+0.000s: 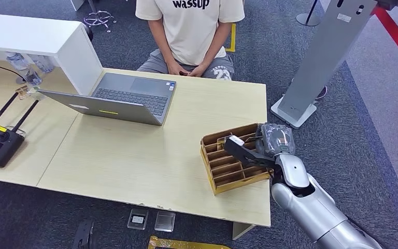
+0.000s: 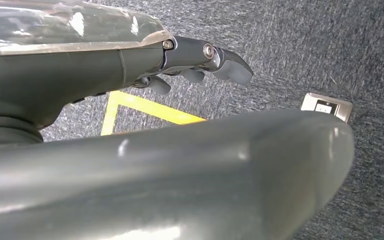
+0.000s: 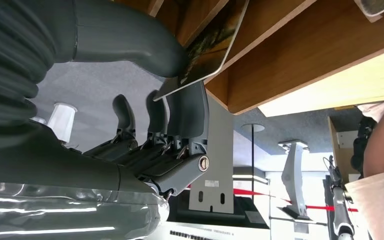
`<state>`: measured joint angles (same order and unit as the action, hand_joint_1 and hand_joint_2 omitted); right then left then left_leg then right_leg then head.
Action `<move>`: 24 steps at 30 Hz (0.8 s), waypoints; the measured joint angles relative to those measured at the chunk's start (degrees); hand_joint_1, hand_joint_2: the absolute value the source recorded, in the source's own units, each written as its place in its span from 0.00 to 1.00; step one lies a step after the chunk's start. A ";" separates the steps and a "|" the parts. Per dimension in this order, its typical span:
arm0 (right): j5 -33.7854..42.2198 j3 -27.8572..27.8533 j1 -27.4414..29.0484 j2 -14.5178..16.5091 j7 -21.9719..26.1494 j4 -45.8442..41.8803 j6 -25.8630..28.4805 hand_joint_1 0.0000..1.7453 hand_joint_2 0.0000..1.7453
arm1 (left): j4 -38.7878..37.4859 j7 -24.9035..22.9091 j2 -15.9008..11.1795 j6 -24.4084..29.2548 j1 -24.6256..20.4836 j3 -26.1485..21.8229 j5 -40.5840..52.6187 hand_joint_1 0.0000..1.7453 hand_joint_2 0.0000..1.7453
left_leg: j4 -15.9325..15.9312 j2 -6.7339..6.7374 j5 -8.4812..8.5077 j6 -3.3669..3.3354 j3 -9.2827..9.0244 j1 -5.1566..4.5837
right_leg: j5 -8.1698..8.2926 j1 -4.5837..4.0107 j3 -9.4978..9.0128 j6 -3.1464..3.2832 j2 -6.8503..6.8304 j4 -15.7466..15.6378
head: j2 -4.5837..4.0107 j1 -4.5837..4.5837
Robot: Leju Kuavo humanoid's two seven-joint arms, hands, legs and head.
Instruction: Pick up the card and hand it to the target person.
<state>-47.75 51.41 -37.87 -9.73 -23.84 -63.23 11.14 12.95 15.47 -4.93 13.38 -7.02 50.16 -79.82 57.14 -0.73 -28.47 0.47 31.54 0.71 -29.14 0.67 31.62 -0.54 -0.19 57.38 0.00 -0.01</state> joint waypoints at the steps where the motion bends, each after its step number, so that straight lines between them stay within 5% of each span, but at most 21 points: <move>1: -0.01 0.00 -0.02 0.00 0.01 0.02 0.09 0.77 1.00 | 0.00 0.01 0.01 0.00 0.00 0.00 -0.07 0.00 0.00 | 0.00 0.00 0.00 0.00 0.00 0.00 | 0.00 0.00 0.00 0.00 0.00 0.00 | 0.00 0.00; 10: -0.10 0.00 -0.10 0.02 0.08 0.20 0.34 0.82 1.00 | 0.00 0.26 0.01 -0.02 0.02 0.00 -0.22 0.00 0.00 | 0.00 0.00 0.00 0.00 0.01 0.00 | 0.00 0.00 0.00 0.00 0.00 0.00 | 0.00 0.01; 14: -0.12 0.00 -0.29 0.13 0.15 0.57 0.42 0.82 1.00 | -0.01 0.33 -0.01 -0.03 0.02 0.00 -0.24 0.00 1.00 | 0.00 0.00 0.00 0.00 0.01 0.00 | 0.00 0.00 0.00 0.00 0.00 0.00 | 0.00 0.02; 24: 0.72 -0.04 -0.49 0.30 -0.05 0.96 0.35 0.82 1.00 | -0.01 1.85 -0.01 -2.62 0.06 0.02 0.22 0.00 1.00 | 0.00 0.00 0.00 0.00 -0.01 0.00 | 0.00 0.00 -0.01 0.00 0.00 0.00 | 0.00 0.02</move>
<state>-47.03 51.37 -38.35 -9.43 -23.89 -62.26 11.49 12.94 17.32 -4.94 10.75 -6.96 50.18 -79.59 57.14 -0.73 -28.46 0.47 31.53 0.71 -29.13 0.67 31.61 -0.54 -0.19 57.38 0.00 0.01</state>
